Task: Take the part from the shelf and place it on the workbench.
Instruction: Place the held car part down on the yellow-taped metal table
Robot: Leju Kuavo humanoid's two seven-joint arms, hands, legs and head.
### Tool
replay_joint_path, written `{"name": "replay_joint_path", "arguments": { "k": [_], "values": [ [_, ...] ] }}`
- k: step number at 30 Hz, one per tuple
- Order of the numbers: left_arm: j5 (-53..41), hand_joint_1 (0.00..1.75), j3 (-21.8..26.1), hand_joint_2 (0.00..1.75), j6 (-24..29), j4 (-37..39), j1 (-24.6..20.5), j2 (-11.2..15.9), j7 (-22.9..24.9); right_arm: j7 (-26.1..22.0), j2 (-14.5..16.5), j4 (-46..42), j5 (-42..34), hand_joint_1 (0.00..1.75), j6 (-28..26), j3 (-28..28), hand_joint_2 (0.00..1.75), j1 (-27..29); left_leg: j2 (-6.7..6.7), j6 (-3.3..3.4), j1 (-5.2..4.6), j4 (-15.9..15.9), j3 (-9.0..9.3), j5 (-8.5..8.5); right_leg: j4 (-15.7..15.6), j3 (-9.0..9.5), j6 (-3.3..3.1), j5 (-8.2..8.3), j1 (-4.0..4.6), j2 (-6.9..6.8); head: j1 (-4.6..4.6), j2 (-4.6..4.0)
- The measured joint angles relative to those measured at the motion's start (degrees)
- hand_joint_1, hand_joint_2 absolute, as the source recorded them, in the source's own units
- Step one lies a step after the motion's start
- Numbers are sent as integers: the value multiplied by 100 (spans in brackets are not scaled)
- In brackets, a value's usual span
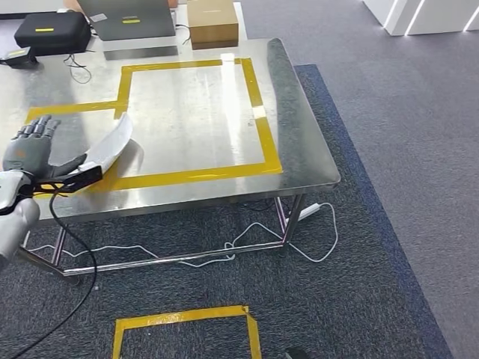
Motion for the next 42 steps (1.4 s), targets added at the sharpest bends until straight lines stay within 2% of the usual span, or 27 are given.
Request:
{"name": "replay_joint_path", "arguments": {
  "k": [7,13,16,20,23,25,27,28,29,30,31,32,33,34,35,36,38,40,42],
  "values": [
    [399,0,683,0,2,-465,478,791,-164,0,-3,0,63,0,-217,0,0,-1,7,-12,4,-1,2,-8,5,-8,-20,-14,6,3,-1,0],
    [721,0,1295,0,-4,-898,1068,1290,-239,1,-10,0,169,0,-301,9,0,-16,20,-31,10,-2,9,-21,7,-9,-34,-21,14,19,-2,0],
    [778,0,1546,0,-3,-1043,1280,1452,-274,1,-19,0,180,0,-311,10,0,-19,18,-37,14,-2,12,-25,7,-52,-45,-34,14,8,-1,0],
    [904,0,1782,0,-5,-1211,1586,1634,-255,1,-20,0,193,0,-339,15,0,-43,13,-4,-14,11,12,-60,-15,9,-2,-27,-13,12,-3,0],
    [1222,0,2209,0,9,-1417,2134,1877,-295,1,-26,-1,224,0,-346,18,0,-42,46,27,-5,-48,67,-65,-11,17,31,-52,-13,35,-4,0],
    [1450,0,2667,0,17,-1595,2620,2024,-408,2,-47,-2,268,0,-346,25,0,-32,66,61,29,-119,143,-61,279,-115,53,-233,-10,20,22,0],
    [1583,0,3203,0,-8,-1778,3143,2086,-559,2,-85,-1,314,0,-345,44,0,-18,56,86,38,-137,174,-75,1002,-479,61,-561,-19,2,51,0],
    [1608,0,3476,0,-41,-1857,3401,2084,-642,1,-109,-1,333,0,-345,57,0,-9,36,86,39,-136,178,-85,1361,-679,64,-682,-21,1,55,0],
    [1618,0,3737,0,-87,-1919,3632,2068,-721,1,-130,0,351,0,-345,72,0,4,6,79,42,-135,186,-97,1577,-815,67,-712,-22,2,54,0],
    [1618,0,3997,0,-136,-1965,3810,2036,-799,2,-152,0,367,0,-345,87,0,19,-35,63,50,-133,195,-109,1587,-851,70,-633,-23,2,54,0],
    [1613,0,4237,0,-185,-1997,3941,1995,-873,3,-173,0,378,0,-346,98,0,34,-88,42,63,-130,209,-122,1385,-780,69,-454,-28,11,56,0],
    [1606,0,4460,0,-228,-2026,4045,1950,-938,4,-191,0,385,0,-346,108,0,43,-151,15,78,-127,227,-135,1038,-628,68,-232,-39,64,58,0],
    [1584,0,4674,0,-270,-2060,4144,1901,-1008,4,-204,0,389,0,-348,115,0,47,-212,-24,84,-121,238,-151,675,-450,64,-67,-58,188,62,0],
    [1541,0,4902,0,-325,-2095,4254,1845,-1087,-8,-216,0,393,0,-354,122,0,49,-271,-65,88,-109,239,-162,376,-290,53,25,-78,304,59,0],
    [1480,0,5137,0,-388,-2129,4370,1773,-1178,-26,-225,1,397,0,-365,130,0,54,-323,-110,94,-105,235,-164,198,-184,39,47,-90,399,57,0],
    [1386,0,5423,0,-479,-2161,4474,1686,-1295,-44,-236,1,405,0,-379,138,0,69,-373,-154,101,-110,226,-157,136,-131,13,11,-88,437,52,0],
    [1130,0,6078,0,-708,-2204,4641,1447,-1569,-59,-260,1,433,0,-410,150,0,112,-446,-229,131,-127,224,-144,104,-86,-65,-2,-71,323,50,0],
    [774,0,6854,0,-969,-2239,4746,1133,-1918,-16,-283,1,465,0,-439,155,0,142,-304,-278,122,80,135,-283,47,-23,-160,4,-72,196,17,0],
    [456,0,7597,0,-1141,-2253,4795,793,-2224,18,-300,1,481,0,-460,157,0,162,-76,-305,106,742,-194,-621,8,23,-228,-9,-59,67,-25,0]
  ]
}}
